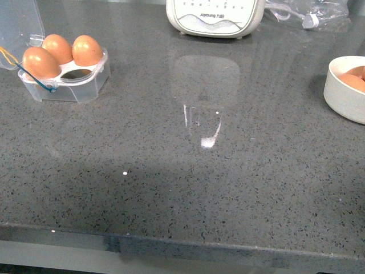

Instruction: Put egg into box

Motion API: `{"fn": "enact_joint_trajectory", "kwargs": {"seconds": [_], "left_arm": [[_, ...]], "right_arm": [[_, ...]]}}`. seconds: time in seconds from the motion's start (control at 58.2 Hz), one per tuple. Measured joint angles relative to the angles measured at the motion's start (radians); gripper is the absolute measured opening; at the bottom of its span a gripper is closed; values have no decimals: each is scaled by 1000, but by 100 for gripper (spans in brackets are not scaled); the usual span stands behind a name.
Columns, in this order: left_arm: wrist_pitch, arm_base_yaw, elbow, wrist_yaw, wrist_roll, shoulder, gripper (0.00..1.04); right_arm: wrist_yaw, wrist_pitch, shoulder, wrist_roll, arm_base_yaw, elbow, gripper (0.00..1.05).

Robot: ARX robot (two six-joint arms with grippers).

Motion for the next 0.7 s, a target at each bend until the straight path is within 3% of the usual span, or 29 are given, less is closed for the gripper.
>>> {"fn": "enact_joint_trajectory", "kwargs": {"seconds": [0.292,0.412,0.549,0.704], "left_arm": [[0,0,0,0,0,0,98],[0,0,0,0,0,0,98],[0,0,0,0,0,0,98],[0,0,0,0,0,0,98]], "right_arm": [[0,0,0,0,0,0,97],[198,70,44,67,71,0,97],[224,252,209,103,108,2,97],[158,540,488,104,80,46,97]]}}
